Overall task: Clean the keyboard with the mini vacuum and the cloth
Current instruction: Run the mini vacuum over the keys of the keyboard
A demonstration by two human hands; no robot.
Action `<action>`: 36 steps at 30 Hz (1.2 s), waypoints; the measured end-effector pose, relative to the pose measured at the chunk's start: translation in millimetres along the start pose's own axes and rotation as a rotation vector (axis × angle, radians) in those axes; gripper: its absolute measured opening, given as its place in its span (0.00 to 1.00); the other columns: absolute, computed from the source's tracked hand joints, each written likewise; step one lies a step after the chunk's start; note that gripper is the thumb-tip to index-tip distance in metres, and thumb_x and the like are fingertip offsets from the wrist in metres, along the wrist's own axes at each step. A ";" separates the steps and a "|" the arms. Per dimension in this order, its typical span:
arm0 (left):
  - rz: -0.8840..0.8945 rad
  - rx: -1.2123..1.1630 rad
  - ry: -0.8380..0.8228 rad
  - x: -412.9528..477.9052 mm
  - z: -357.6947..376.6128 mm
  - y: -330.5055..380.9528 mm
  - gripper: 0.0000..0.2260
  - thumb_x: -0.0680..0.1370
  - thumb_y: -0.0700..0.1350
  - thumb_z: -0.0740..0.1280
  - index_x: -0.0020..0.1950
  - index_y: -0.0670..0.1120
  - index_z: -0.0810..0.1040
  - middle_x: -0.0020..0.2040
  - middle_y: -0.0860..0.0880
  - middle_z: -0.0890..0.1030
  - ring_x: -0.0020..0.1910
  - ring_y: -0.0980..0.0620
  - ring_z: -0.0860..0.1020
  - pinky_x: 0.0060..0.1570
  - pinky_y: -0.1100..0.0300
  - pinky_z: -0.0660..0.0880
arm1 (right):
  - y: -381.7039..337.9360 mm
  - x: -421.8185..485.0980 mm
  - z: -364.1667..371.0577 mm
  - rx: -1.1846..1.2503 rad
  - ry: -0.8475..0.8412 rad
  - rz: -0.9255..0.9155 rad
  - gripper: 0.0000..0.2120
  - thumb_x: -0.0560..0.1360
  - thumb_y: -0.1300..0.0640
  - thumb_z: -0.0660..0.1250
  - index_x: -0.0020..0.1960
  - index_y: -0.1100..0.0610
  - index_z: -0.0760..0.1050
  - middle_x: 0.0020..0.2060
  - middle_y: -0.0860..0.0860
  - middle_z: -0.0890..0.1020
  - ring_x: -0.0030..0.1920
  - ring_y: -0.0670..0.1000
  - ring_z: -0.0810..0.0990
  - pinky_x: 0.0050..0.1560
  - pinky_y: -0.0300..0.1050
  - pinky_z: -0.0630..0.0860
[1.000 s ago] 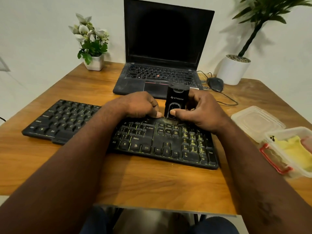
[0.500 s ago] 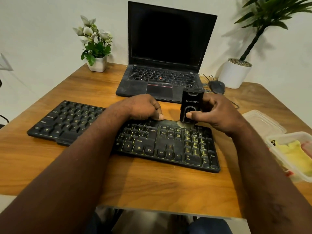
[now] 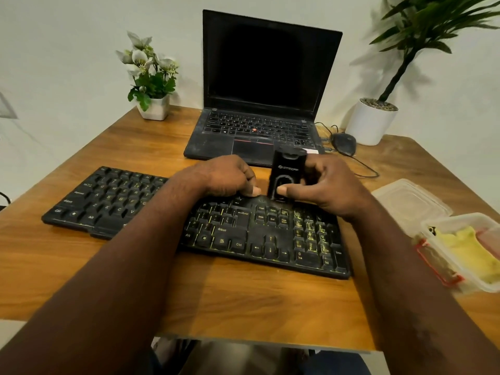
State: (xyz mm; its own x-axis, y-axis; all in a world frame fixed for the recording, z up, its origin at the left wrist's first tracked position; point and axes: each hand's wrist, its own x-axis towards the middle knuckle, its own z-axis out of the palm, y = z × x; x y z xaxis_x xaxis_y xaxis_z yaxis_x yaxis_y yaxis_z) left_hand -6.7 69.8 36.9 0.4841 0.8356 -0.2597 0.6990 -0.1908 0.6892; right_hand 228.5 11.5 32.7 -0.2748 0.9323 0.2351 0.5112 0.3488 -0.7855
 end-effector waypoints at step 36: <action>0.006 -0.071 0.012 0.0 -6.7 -9.5 0.06 0.80 0.39 0.70 0.49 0.44 0.87 0.47 0.48 0.87 0.48 0.51 0.82 0.57 0.50 0.78 | 3.0 -10.0 -24.6 -0.134 0.036 0.101 0.17 0.70 0.53 0.80 0.56 0.54 0.81 0.48 0.52 0.87 0.48 0.51 0.86 0.55 0.61 0.82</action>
State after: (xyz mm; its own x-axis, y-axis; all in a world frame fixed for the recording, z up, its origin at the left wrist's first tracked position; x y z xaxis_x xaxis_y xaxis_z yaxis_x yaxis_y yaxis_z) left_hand -16.9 75.0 35.0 0.4812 0.8409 -0.2475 0.6566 -0.1588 0.7373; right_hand 252.8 5.6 42.1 -0.1884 0.9653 0.1810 0.6392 0.2604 -0.7236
